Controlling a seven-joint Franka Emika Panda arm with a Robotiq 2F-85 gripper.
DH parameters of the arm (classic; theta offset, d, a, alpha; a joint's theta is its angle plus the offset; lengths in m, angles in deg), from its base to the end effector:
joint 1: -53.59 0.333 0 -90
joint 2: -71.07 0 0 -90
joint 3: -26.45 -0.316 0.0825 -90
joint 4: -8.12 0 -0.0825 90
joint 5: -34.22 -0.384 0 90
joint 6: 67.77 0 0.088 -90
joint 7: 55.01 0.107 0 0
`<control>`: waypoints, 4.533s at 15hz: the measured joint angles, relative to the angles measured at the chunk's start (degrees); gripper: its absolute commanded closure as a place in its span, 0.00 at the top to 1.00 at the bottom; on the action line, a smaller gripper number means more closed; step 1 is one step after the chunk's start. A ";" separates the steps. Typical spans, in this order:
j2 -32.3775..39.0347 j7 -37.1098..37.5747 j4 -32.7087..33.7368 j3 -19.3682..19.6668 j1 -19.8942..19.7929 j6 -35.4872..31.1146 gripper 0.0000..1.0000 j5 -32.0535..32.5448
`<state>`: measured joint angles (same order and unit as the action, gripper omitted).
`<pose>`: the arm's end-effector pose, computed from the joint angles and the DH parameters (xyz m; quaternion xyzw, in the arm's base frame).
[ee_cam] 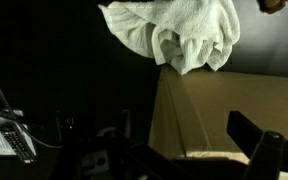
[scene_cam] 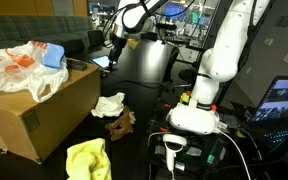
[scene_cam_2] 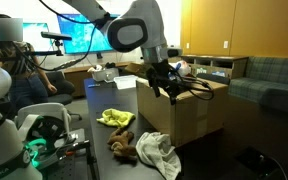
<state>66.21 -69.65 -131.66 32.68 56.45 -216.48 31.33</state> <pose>0.4956 -0.0302 0.3589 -0.9896 -0.0774 -0.1214 0.0012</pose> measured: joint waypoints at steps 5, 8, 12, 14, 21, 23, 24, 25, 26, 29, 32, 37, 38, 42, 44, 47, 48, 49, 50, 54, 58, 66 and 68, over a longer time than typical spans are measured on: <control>3.59 3.14 8.34 -2.30 -0.44 -1.56 1.00 2.25; 7.10 6.36 14.46 -3.59 -0.46 -1.41 1.00 5.13; 12.72 6.57 22.01 -5.29 -0.46 -0.94 1.00 4.85; 15.27 6.09 25.46 -6.52 -0.48 -0.85 1.00 3.54; 21.13 -0.96 35.81 -11.29 -1.86 1.23 1.00 -4.97; 22.64 -3.00 38.28 -12.35 -2.60 2.60 1.00 -6.69; 23.41 -4.00 39.40 -12.83 -2.95 3.49 1.00 -7.45; 24.21 -5.16 40.48 -13.38 -3.35 4.51 1.00 -8.15; 25.00 -6.35 41.39 -13.97 -3.78 5.80 1.00 -8.89; 26.73 -9.34 43.48 -15.10 -4.70 10.30 1.00 -10.03; 27.58 -10.84 44.90 -15.37 -5.28 14.12 1.00 -10.25; 27.61 -13.82 46.31 -15.38 -7.01 15.58 1.00 -12.14; 27.61 -14.56 46.53 -15.40 -7.31 15.89 1.00 -12.57; 27.62 -18.33 47.14 -15.79 -7.86 17.82 1.00 -14.76; 27.62 -21.06 47.39 -16.41 -7.97 18.60 1.00 -15.92; 27.65 -23.91 47.60 -17.66 -7.74 19.61 1.00 -16.83; 27.73 -24.05 47.60 -17.91 -7.33 19.66 1.00 -16.83; 27.89 -24.05 47.61 -18.00 -6.77 19.67 1.00 -16.82; 28.18 -23.95 47.63 -18.00 -6.11 19.64 1.00 -16.59; 30.10 -22.20 47.65 -17.74 -3.94 18.48 1.00 -14.51; 31.91 -20.17 47.73 -17.48 -3.58 17.54 0.74 -12.91; 31.77 -19.68 48.06 -17.05 -4.27 16.49 0.14 -12.77; 31.12 -20.35 48.16 -17.13 -4.64 16.24 0.02 -12.77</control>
<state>97.33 -89.99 -83.51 15.55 51.82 -200.24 18.56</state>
